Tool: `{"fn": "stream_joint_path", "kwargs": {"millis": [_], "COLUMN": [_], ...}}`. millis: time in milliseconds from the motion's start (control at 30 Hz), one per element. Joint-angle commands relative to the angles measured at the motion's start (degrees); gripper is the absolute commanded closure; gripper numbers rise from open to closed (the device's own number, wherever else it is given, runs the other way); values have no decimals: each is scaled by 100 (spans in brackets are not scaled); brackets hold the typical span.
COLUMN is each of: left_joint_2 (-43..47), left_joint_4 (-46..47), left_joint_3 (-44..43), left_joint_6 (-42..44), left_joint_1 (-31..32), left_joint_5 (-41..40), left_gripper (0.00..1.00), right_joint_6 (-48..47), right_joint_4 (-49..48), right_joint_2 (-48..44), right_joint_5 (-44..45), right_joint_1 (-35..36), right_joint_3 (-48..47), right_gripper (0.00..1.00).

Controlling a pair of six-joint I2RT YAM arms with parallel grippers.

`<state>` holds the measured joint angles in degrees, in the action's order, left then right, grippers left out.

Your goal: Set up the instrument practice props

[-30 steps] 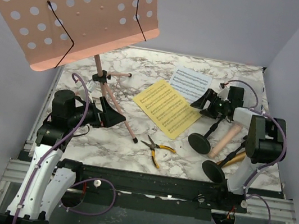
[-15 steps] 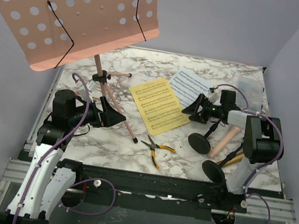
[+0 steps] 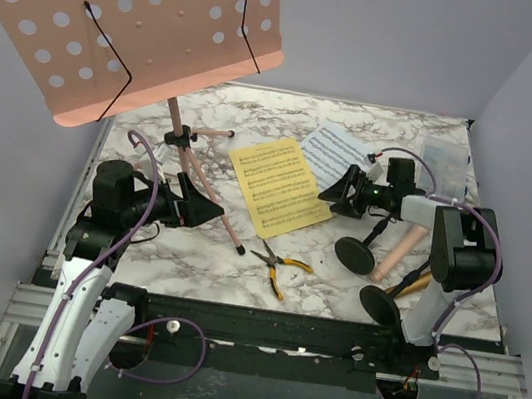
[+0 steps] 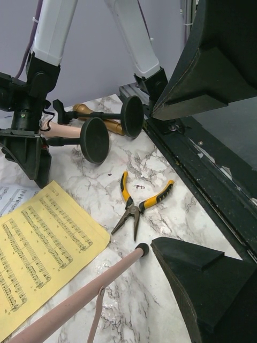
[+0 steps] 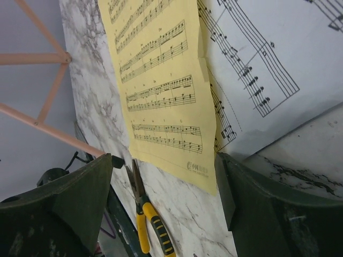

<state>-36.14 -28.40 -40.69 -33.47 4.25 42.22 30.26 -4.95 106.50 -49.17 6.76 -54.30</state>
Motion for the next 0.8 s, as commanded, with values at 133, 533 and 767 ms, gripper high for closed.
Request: {"fn": "stream_joint_path", "kwargs": {"millis": [133, 533, 767], "left_joint_2": [111, 32, -79], "left_joint_4": [116, 401, 563], "left_joint_3": [74, 102, -68], "left_joint_6": [-1, 49, 323], "left_joint_1": [9, 67, 1722], "left_joint_5": [149, 622, -615], "left_gripper": [1, 10, 17], "right_joint_6": [113, -92, -272], "right_joint_4": [-19, 337, 482], "right_joint_2": [256, 82, -120], "right_joint_5": [110, 767, 960], "right_joint_1": [123, 259, 268], "right_joint_3": [-244, -187, -177], "right_gripper": [17, 17, 15]}}
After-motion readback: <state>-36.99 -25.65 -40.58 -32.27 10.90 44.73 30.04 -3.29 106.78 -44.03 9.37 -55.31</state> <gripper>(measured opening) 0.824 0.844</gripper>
